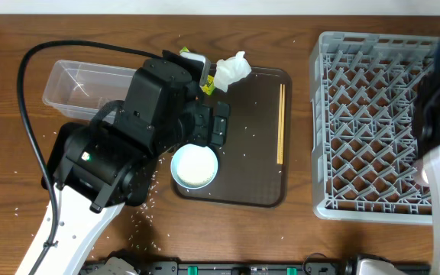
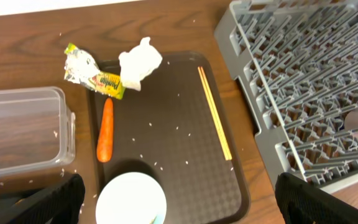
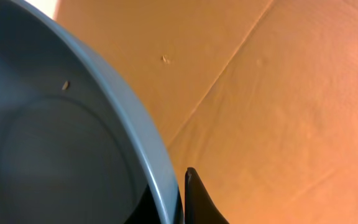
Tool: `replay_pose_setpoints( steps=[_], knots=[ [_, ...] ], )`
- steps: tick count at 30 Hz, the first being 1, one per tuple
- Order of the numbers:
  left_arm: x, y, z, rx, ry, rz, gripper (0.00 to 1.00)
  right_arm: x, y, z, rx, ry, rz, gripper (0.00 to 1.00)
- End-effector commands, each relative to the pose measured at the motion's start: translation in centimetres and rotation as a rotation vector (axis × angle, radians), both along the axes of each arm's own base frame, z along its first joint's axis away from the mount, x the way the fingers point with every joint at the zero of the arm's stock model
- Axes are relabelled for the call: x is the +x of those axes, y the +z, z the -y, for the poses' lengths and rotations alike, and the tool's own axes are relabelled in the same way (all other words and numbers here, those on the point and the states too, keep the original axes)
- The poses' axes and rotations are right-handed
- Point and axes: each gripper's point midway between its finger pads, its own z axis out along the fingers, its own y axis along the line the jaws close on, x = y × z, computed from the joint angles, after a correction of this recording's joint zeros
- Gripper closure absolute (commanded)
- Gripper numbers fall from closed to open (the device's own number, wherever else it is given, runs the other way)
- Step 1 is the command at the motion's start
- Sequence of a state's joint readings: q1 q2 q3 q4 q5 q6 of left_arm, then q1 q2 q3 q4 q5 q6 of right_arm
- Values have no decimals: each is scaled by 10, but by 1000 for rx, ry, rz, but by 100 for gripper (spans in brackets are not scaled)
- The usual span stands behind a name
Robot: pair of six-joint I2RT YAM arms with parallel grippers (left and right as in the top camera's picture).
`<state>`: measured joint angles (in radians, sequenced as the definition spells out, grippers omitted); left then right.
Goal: Sort waste into correct bins and load items into the dishwasher rack
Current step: 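Place the teal plate upright into the dish rack with the right gripper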
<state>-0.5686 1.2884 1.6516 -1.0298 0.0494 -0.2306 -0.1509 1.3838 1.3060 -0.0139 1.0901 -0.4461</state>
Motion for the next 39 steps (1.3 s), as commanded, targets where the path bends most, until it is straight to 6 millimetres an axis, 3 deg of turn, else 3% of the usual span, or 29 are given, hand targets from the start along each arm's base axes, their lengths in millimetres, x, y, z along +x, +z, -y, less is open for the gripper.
replay_pose_setpoints(
  steps=[1, 7, 12, 20, 25, 27, 30, 36, 39],
  knots=[
    [-1, 5, -2, 10, -5, 18, 2, 13, -24, 17, -82, -58, -315, 99],
    [-2, 3, -3, 17, -5, 7, 2, 40, -81, 40, -121, -90, -666, 99],
    [-2, 3, -3, 16, -5, 7, 2, 56, -113, 43, -111, -79, -730, 99],
    [-2, 2, -3, 18, -5, 5, 2, 75, -138, 47, -141, -72, -809, 99],
    [-2, 2, -3, 17, -5, 6, 2, 84, -150, 40, -144, -38, -838, 99],
    [-2, 2, -3, 17, -5, 6, 2, 88, -150, 35, -149, -22, -835, 84],
    [-2, 2, -3, 18, -5, 5, 2, 94, -152, 27, -156, 12, -834, 42],
    [-3, 1, -4, 22, -5, -2, 2, 108, -152, 0, -180, 76, -821, 13],
    [-4, 0, -4, 24, -5, -5, 2, 116, -152, -18, -187, 110, -794, 5]
  ],
)
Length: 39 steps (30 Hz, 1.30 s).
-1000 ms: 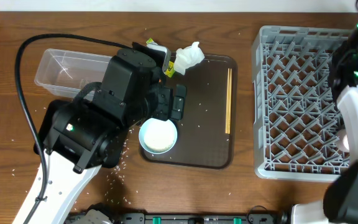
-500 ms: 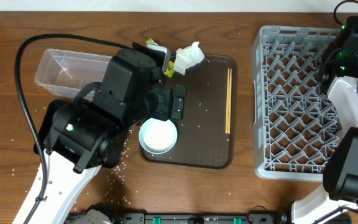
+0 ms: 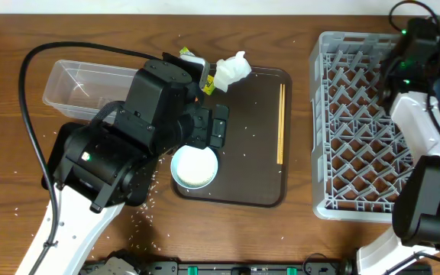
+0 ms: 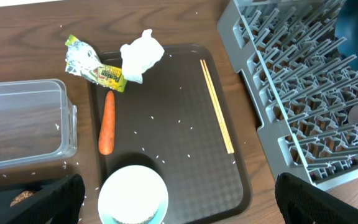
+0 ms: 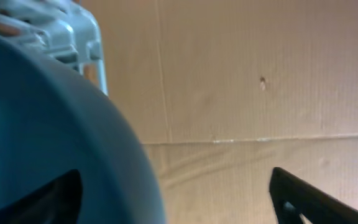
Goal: Sort waste into correct bins and load items into the dishwasher rack
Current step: 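Place the teal plate upright into the dish rack with the right gripper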
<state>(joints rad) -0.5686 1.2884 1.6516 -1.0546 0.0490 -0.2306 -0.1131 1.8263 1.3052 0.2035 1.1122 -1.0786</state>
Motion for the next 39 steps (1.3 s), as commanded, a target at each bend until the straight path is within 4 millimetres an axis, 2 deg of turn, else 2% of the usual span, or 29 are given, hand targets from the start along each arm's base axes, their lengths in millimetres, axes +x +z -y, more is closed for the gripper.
replay_pose_setpoints(
  steps=[1, 8, 11, 16, 20, 23, 25, 28, 31, 33, 36, 39],
  knots=[
    [0, 4, -2, 11, -5, 15, 2, 14, -4, -28, 22, 55, 47, 1],
    [-3, 1, -3, 20, -5, 2, 2, 33, -15, -97, 50, 202, 18, 1],
    [-4, -1, -5, 26, -6, -7, 2, 35, -20, -122, 84, 235, 54, 1],
    [-6, -2, -6, 67, -50, 9, 2, 35, -33, -176, 132, 323, 47, 1],
    [-7, 0, -7, 70, -56, 17, 2, 26, -62, -229, 262, 424, 23, 1],
    [-9, 2, -9, 69, -53, 24, 2, 7, -108, -284, 488, 541, -88, 1],
    [-11, 3, -12, 76, -47, 27, 2, -15, -139, -326, 708, 587, -154, 1],
    [-12, 3, -19, 101, -23, 32, 2, -46, -165, -381, 1026, 586, -203, 1],
    [-14, 1, -22, 122, -32, 30, 2, -67, -173, -424, 1289, 582, -252, 1],
    [-11, -1, -25, 150, -25, 34, 2, -74, -176, -434, 1404, 524, -251, 3],
    [-1, -8, -38, 224, 41, 36, 2, -77, -176, -432, 1547, 366, -193, 3],
    [8, -15, -41, 221, 101, 14, 2, -72, -168, -440, 1701, 347, -191, 12]
  ],
)
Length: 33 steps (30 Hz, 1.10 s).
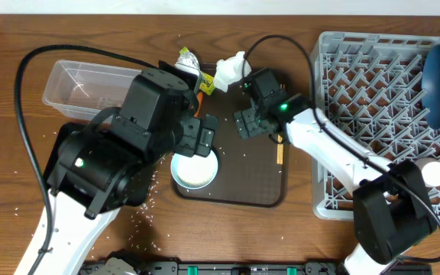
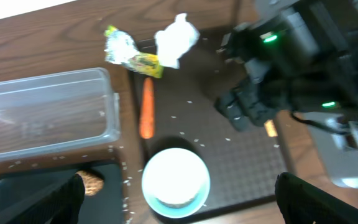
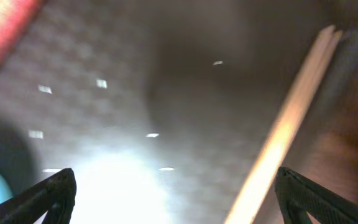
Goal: Sort waste into correct bins and load items into the dishwasher rack
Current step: 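Place the teal plate upright into the dish rack with the right gripper, then reach the left gripper to the white tissue and grasp it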
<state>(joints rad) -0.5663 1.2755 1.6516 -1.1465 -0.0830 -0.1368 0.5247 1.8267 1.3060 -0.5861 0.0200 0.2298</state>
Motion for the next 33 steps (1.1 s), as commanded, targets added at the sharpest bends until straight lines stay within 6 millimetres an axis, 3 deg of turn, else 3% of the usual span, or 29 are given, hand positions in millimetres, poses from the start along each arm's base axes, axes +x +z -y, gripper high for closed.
replay_pose_setpoints(
  steps=[1, 4, 7, 9, 13, 17, 20, 24, 33],
  knots=[
    [16, -6, -10, 31, 94, 3, 2, 0, 8, -14, 246, -92, -123, 14],
    [31, -12, -13, 23, 138, -5, 2, 10, 29, 2, 261, -111, -85, 14],
    [49, -16, -15, 18, 164, 3, 2, 20, 73, 27, 259, -148, 19, 12],
    [65, -24, -13, 40, 155, 7, 2, 23, 108, 54, 242, -215, 98, 10],
    [96, -58, 9, 68, 62, -41, 2, 7, 176, 109, 236, -350, 244, 6],
    [132, -104, 27, 93, 49, -86, 2, -25, 231, 159, 251, -453, 379, 1],
    [158, -140, 51, 113, -65, -89, 2, -53, 252, 180, 256, -502, 420, 1],
    [187, -189, 65, 148, -104, -93, 0, -83, 264, 196, 254, -542, 442, 1],
    [229, -276, 84, 154, -117, -80, 7, -98, 260, 199, 243, -550, 417, 1]
  ],
)
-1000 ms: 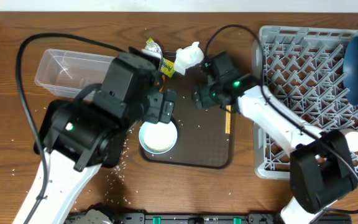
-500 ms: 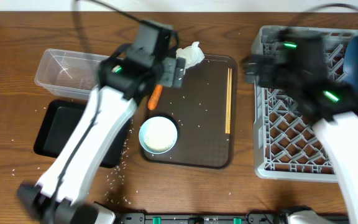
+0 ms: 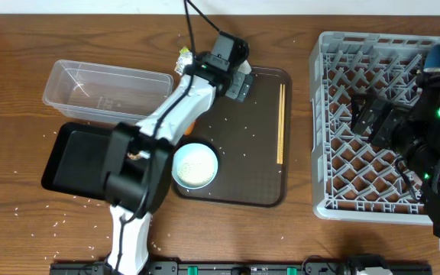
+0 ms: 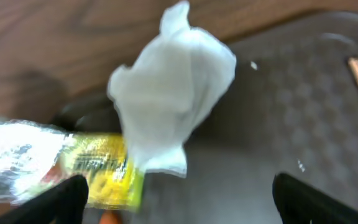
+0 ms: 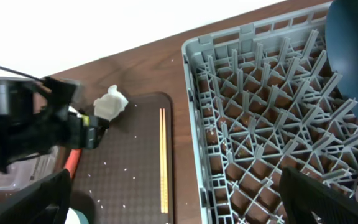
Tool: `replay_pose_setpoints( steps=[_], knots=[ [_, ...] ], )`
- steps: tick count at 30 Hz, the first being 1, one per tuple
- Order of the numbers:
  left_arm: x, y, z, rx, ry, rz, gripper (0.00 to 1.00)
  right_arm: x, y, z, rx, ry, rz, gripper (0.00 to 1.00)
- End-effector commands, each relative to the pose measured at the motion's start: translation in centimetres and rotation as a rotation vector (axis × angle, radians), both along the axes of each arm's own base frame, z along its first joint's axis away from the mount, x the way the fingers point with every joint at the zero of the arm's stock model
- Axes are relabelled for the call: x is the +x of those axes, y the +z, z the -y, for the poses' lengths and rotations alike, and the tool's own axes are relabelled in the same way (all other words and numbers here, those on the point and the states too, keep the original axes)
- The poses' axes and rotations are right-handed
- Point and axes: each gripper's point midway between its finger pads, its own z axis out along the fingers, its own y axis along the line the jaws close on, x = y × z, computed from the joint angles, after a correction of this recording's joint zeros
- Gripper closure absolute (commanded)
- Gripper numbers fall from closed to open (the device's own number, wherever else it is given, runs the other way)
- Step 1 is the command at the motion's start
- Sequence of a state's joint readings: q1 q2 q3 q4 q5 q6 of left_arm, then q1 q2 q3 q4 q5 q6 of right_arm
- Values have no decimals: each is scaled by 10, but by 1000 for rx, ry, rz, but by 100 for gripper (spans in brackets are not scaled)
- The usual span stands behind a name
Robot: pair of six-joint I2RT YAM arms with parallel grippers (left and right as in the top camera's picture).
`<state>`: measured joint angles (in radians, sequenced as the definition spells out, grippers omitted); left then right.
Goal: Sort waste into correct bins and load items into the dishwasher rack
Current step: 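Reach the left gripper to the white tissue and grasp it, then carry the tissue left and drop it into the clear plastic bin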
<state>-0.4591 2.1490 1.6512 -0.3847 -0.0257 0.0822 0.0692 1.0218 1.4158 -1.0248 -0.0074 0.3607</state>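
A crumpled white tissue lies at the far left corner of the brown tray, partly over a yellow-green wrapper. My left gripper is open, low and close in front of the tissue, with nothing between its fingers. An orange carrot and a white bowl lie on the tray's left side, and chopsticks on its right. A blue bowl stands in the far right corner of the grey dishwasher rack. My right gripper hangs open above the rack.
A clear plastic bin sits left of the tray, and a black bin stands in front of it. Rice grains are scattered on the tray and on the wooden table. A pale cup shows in the rack.
My left gripper was high over the white bowl; now it is low at the tissue and wrapper. My right gripper was over the tray by the chopsticks; now it is above the rack.
At first my right gripper held the blue bowl off the right side while the left hovered over the tray. Then the bowl was over the rack's far right. Later it stood in the rack, with my right gripper over the tray. Now the left is at the tissue.
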Motion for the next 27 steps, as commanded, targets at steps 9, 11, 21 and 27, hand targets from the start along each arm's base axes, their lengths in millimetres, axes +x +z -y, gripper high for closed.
replay_pose_setpoints(
  steps=[9, 11, 21, 27],
  knots=[
    [13, -71, 4, 22, -16, -31, 28, 10, -24, 2, -2, -16, -94, 1],
    [14, -74, 4, 21, -16, -30, 35, 13, -27, 2, -3, -16, -106, 1],
    [16, -72, 6, 2, -10, -27, 81, 17, -31, 2, -4, -16, -118, 1],
    [4, -55, 0, 13, -2, -61, 94, 17, -31, 2, -4, -16, -116, 1]
  ],
)
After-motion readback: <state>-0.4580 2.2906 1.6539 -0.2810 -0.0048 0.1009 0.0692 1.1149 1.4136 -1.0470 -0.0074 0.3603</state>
